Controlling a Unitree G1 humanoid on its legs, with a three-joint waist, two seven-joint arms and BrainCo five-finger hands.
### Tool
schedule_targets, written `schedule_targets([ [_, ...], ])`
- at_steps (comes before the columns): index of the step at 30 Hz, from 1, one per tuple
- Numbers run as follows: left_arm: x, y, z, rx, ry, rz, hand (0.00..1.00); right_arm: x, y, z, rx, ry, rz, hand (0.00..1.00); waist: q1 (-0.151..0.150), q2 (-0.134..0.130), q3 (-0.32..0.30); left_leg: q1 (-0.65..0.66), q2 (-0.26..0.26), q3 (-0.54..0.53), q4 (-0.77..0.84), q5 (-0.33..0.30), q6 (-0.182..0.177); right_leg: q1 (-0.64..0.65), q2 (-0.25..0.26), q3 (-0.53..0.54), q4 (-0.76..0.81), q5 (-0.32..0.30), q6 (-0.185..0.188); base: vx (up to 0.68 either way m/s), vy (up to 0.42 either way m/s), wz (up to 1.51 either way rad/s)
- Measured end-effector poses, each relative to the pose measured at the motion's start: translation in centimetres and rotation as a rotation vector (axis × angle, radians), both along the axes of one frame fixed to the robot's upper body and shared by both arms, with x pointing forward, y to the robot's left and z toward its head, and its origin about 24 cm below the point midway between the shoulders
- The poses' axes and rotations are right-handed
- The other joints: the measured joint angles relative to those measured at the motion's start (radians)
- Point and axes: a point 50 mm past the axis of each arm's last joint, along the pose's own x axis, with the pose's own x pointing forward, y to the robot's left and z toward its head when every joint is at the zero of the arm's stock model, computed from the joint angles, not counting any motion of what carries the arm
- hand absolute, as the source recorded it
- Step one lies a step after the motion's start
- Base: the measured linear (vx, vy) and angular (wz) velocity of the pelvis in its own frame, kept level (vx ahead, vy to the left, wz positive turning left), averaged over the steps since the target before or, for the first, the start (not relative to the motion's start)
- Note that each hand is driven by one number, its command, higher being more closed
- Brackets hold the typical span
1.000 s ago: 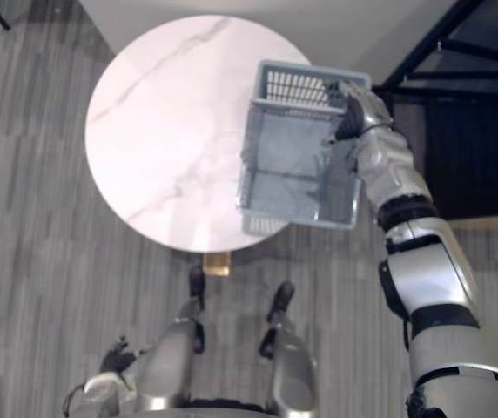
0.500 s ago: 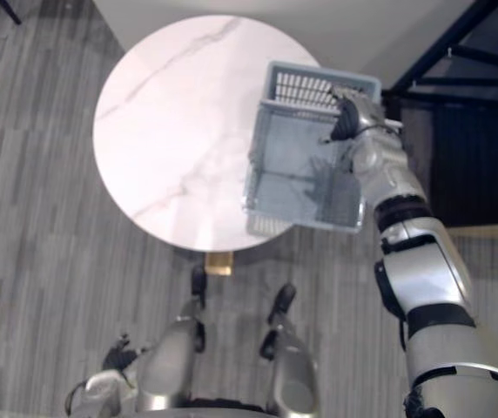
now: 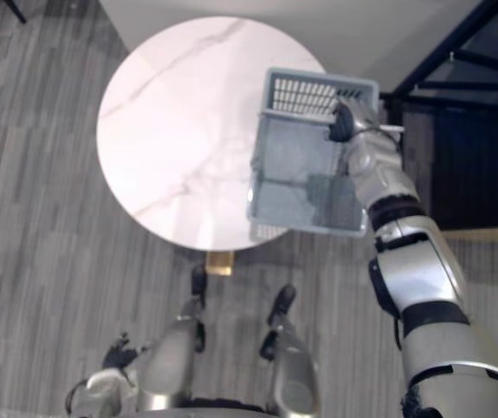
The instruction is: Pick vegetable in the basket
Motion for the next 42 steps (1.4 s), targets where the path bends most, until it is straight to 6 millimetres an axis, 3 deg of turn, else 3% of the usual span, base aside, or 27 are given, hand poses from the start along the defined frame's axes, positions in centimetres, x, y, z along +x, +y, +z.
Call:
schedule_targets([
  [8,0.6,0.1,0.2,0.026,0.008,-0.023,0.00,-0.5,4.8,-1.4,-0.128,0.039,0.202,1.00,-0.010,-0.006,-0.003,0.071,0.009,0.035,0.000,-0.005,-0.006,0.048,0.006,0.039,-0.001,0.002,-0.002,0.00,-0.002,-0.13],
  [11,0.2,0.5,0.0,0.039,0.037,-0.027,0.00,-1.8,7.1,-3.3,-0.179,0.068,0.338,1.00,-0.015,-0.030,-0.028,0.108,0.018,0.062,0.000,-0.016,-0.015,0.069,0.016,0.064,-0.007,0.002,-0.002,0.02,-0.009,-0.24],
  [14,-1.1,1.3,-0.4,0.044,0.083,-0.029,0.00,-3.9,8.6,-6.2,-0.237,0.155,0.492,1.00,-0.044,-0.059,-0.080,0.123,0.027,0.074,0.000,-0.022,-0.019,0.083,0.022,0.076,-0.022,0.004,-0.005,0.04,-0.014,-0.18],
  [18,-2.8,1.4,-0.9,0.051,0.146,-0.078,0.00,-7.3,7.5,-11.0,-0.246,0.321,0.590,1.00,-0.060,-0.072,-0.155,0.165,0.025,0.091,0.000,-0.035,-0.032,0.115,0.024,0.095,-0.032,0.004,-0.005,0.04,-0.003,-0.14],
  [25,-4.5,1.3,-1.4,0.034,0.201,-0.113,0.00,-11.2,5.0,-15.3,-0.225,0.512,0.623,1.00,-0.080,-0.071,-0.220,0.196,0.027,0.139,0.000,-0.055,-0.033,0.117,0.027,0.146,-0.037,0.004,0.008,-0.02,0.007,-0.19],
  [30,-5.6,1.3,-1.7,0.026,0.231,-0.113,0.00,-13.4,2.8,-17.8,-0.217,0.617,0.581,1.00,-0.097,-0.065,-0.253,0.205,0.028,0.163,0.000,-0.062,-0.034,0.117,0.030,0.174,-0.050,0.010,0.013,0.01,0.004,-0.15],
  [37,-6.3,0.4,-2.1,0.001,0.271,-0.166,0.00,-15.4,0.5,-19.5,-0.181,0.671,0.508,1.00,-0.121,-0.026,-0.292,0.227,0.031,0.197,0.000,-0.078,-0.036,0.118,0.037,0.206,-0.052,0.010,0.014,0.04,-0.002,-0.15],
  [42,-6.5,0.3,-2.2,0.005,0.280,-0.193,0.00,-17.1,-2.7,-21.4,-0.156,0.722,0.358,1.00,-0.129,-0.017,-0.304,0.246,0.029,0.211,0.000,-0.084,-0.033,0.129,0.037,0.219,-0.052,0.008,0.010,0.05,0.001,-0.06],
])
